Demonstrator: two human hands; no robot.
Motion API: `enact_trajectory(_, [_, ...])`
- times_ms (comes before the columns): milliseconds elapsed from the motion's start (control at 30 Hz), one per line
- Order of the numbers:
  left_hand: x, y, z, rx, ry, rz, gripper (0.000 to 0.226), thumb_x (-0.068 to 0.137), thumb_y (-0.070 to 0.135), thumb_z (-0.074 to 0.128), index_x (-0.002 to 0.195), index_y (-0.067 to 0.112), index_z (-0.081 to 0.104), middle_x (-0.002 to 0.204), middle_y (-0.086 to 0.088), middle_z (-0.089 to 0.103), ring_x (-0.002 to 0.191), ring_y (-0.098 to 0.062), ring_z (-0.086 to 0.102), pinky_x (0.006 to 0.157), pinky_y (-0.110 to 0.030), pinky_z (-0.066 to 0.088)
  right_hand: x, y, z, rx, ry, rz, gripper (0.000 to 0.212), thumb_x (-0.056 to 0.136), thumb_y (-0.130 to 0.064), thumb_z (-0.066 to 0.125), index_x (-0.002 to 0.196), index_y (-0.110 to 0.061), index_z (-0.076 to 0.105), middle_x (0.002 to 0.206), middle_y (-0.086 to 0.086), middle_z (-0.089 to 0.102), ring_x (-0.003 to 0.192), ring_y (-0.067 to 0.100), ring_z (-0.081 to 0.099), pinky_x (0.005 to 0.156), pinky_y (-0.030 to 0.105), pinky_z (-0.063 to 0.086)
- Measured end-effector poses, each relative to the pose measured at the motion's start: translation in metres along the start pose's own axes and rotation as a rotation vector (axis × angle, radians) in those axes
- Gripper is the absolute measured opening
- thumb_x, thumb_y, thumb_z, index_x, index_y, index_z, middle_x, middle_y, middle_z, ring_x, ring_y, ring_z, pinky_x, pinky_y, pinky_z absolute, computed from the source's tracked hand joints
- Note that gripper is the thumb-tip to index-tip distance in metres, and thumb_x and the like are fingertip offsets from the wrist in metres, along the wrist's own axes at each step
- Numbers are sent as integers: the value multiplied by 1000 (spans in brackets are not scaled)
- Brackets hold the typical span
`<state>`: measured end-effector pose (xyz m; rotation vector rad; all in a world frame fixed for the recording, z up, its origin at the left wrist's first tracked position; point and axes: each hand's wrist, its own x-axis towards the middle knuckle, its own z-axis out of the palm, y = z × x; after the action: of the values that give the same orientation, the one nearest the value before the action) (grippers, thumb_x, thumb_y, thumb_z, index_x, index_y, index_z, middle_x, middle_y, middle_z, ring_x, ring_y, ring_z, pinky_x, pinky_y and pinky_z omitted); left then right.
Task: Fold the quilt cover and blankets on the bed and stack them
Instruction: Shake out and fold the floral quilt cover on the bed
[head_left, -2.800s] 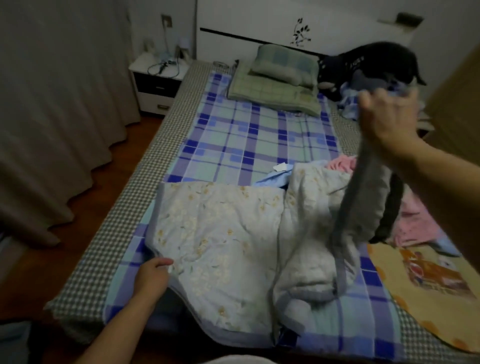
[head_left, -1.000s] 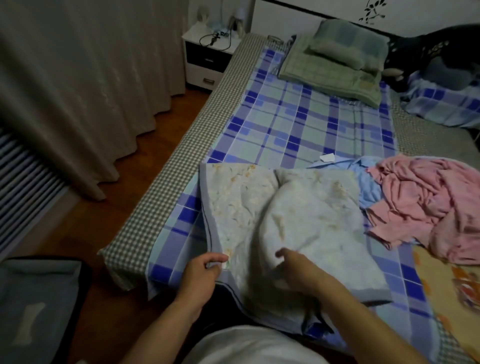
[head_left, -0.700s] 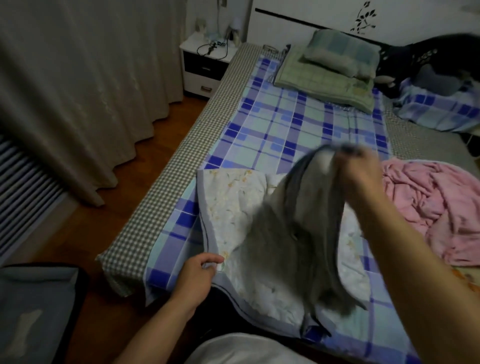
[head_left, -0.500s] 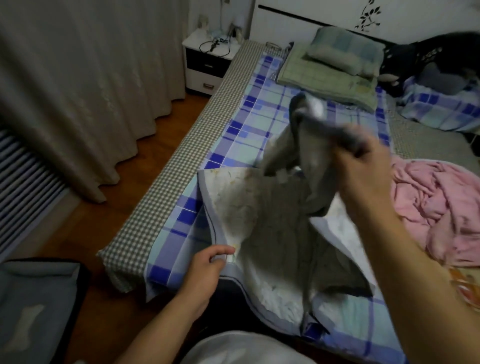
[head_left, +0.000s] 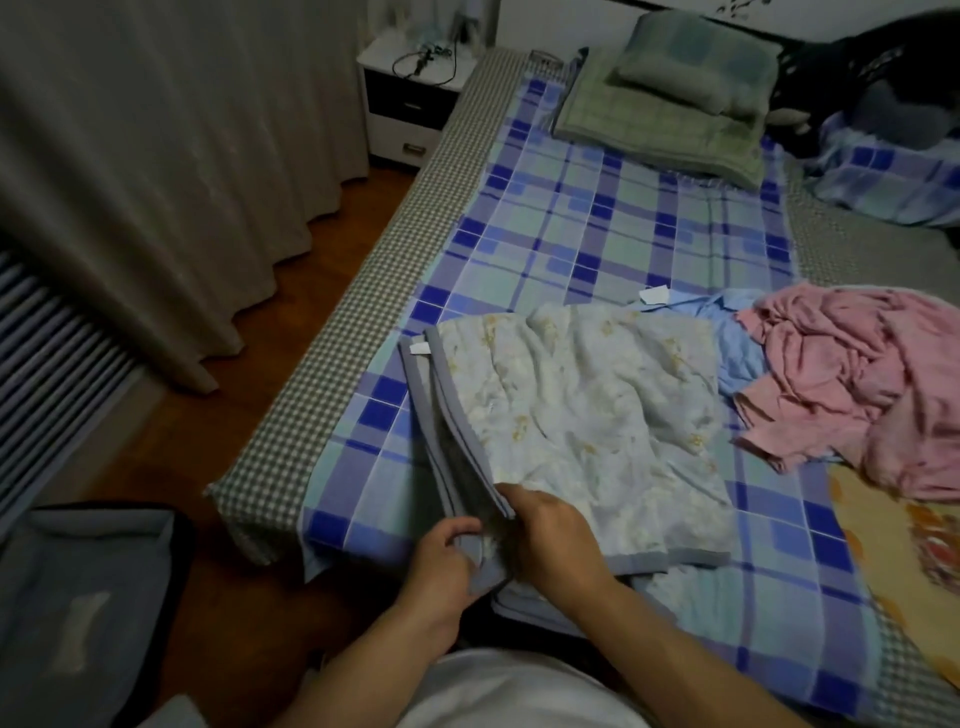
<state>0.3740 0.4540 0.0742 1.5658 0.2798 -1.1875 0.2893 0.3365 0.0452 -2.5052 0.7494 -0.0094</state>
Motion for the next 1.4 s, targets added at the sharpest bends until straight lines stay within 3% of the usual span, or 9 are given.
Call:
enact_trajectory(133, [-6, 7, -1, -135, -142, -41, 50, 81, -26, 29, 103, 2, 65, 94, -18, 73, 81, -28, 71, 68, -35, 60, -11, 8, -1, 73, 59, -187, 63, 71, -3, 72, 131, -18, 62, 113, 6, 70, 101, 20, 67, 84, 28, 54])
enact_trajectory(367, [5, 20, -1, -158, -227, -174, 32, 102, 17, 44, 110, -1, 69, 98, -21, 73, 79, -29, 69, 73, -38, 56, -32, 11, 5, 138, 125, -199, 59, 80, 1, 60, 137, -15, 59, 134, 3, 62, 123, 16, 56, 108, 21, 40])
enact_trajectory(667, [12, 33, 14, -206, -367, -232, 30, 98, 3, 39, 114, -3, 64, 95, -19, 68, 84, -27, 67, 79, -38, 55, -45, 13, -8, 76, 20, -216, 65, 96, -45, 53, 153, -17, 35, 159, -7, 30, 147, 5, 22, 121, 23, 19])
enact_trajectory(800, [11, 44, 24, -250, -643, -273, 40, 83, -2, 38, 114, -6, 63, 103, -23, 63, 96, -31, 64, 101, -48, 50, -41, 28, -21, 117, 225, -178, 73, 77, 2, 72, 143, -19, 50, 149, -5, 46, 138, 10, 44, 113, 31, 38])
enact_trajectory(900, [13, 75, 41, 301, -679, 107, 43, 83, -4, 44, 120, 1, 64, 104, -13, 66, 97, -18, 63, 101, -39, 50, -31, 22, -60, 324, 406, -33, 58, 80, 6, 60, 129, -25, 64, 132, -13, 63, 123, 2, 58, 106, 24, 45])
enact_trajectory(1033, [41, 123, 68, 1405, -377, 888, 39, 87, 41, 64, 125, 32, 58, 114, -1, 39, 113, -20, 37, 97, -30, 36, -24, 13, -146, 475, 534, 97, 51, 80, 15, 62, 103, -30, 70, 99, -19, 72, 95, -2, 67, 84, 17, 51])
enact_trajectory(1200, [48, 165, 104, 1313, -408, 1262, 14, 87, 46, 67, 97, 38, 63, 145, 4, 29, 138, -22, 22, 114, -40, 28, -39, 25, -256, 468, 624, 65, 36, 79, 18, 64, 102, -9, 71, 95, -7, 73, 86, 4, 67, 77, 19, 53])
enact_trajectory(1300, [35, 158, 132, 1268, -565, 1378, 48, 85, 57, 64, 129, 42, 52, 163, 0, 8, 150, -20, 6, 123, -41, 15, -55, 28, -297, 563, 660, 61, 35, 81, 21, 59, 97, -8, 71, 91, 2, 73, 83, 10, 67, 74, 22, 53])
enact_trajectory(1400, [19, 131, 173, 1327, -530, 1240, 84, 80, 73, 56, 151, 43, 22, 165, 3, -13, 152, -23, -8, 124, -45, 7, -55, 23, -317, 554, 716, 30, 33, 85, 16, 59, 93, -13, 72, 91, 8, 72, 84, 18, 66, 74, 31, 55])
